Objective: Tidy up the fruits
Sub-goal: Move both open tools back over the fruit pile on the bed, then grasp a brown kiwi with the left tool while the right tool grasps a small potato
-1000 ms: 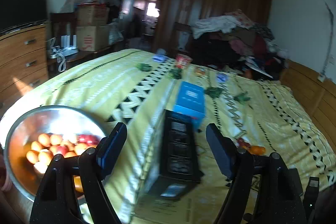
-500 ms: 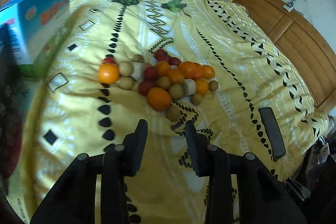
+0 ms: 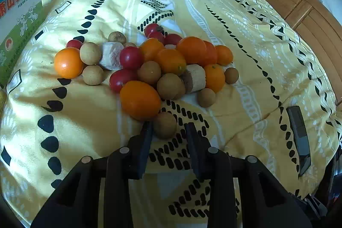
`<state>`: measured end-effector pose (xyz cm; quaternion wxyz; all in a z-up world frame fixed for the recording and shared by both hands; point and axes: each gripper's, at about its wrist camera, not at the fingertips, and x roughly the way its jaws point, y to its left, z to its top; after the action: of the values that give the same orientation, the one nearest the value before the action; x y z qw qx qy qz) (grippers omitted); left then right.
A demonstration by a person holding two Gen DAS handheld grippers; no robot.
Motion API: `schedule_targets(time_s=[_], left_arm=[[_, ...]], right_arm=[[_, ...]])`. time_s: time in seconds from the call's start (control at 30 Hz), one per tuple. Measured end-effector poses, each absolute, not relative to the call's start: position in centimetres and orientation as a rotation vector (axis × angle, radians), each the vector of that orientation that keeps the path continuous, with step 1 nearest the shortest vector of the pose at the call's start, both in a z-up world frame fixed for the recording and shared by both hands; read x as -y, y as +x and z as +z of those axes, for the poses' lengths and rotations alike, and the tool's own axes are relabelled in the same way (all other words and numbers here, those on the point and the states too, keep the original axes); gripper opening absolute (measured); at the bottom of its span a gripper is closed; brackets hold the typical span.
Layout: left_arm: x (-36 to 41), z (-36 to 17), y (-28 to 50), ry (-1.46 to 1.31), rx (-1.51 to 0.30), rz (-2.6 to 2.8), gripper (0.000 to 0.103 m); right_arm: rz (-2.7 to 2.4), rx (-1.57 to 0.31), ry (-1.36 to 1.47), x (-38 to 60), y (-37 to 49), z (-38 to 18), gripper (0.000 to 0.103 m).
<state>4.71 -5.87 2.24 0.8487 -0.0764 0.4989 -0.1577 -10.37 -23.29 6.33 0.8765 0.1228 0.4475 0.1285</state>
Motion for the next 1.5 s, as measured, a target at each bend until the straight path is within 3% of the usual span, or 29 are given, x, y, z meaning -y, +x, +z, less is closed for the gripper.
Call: schedule_targets(time_s=[0.07, 0.3, 0.7, 0.8, 1.0, 1.5], left_arm=[[5.8, 2.0, 4.8, -0.158, -1.048, -0.324, 0.023], [4.8, 3.9, 2.6, -0.072, -0.934, -0.265, 0.023], [1.2, 4.8, 1.6, -0.109, -0.926, -0.239, 0.023], [0.9, 4.6, 1.6, -0.117, -0.935, -0.239, 0.023], [0.6, 4.8, 1.5, -0.127, -0.942, -0.235, 0.023], [1.2, 10.3, -3.3, -0.066, -0.882, -0.254, 0.023]], right_arm=[[0.264, -0.939, 0.254, 23.5, -10.1, 6.1, 0.069], [0.266, -0.882, 0.210, 23.0, -7.0, 7.3, 0.048], [0.301, -0.945, 0.124, 19.1, 4.3, 5.2, 0.047], [0.286, -0.974, 0.094, 18.4, 5.4, 4.0, 0.035], [0.240, -0.982, 0.055, 18.0, 5.5, 3.0, 0.023], [0.193, -0.897, -0.051, 15.8, -3.9, 10.0, 0.023]])
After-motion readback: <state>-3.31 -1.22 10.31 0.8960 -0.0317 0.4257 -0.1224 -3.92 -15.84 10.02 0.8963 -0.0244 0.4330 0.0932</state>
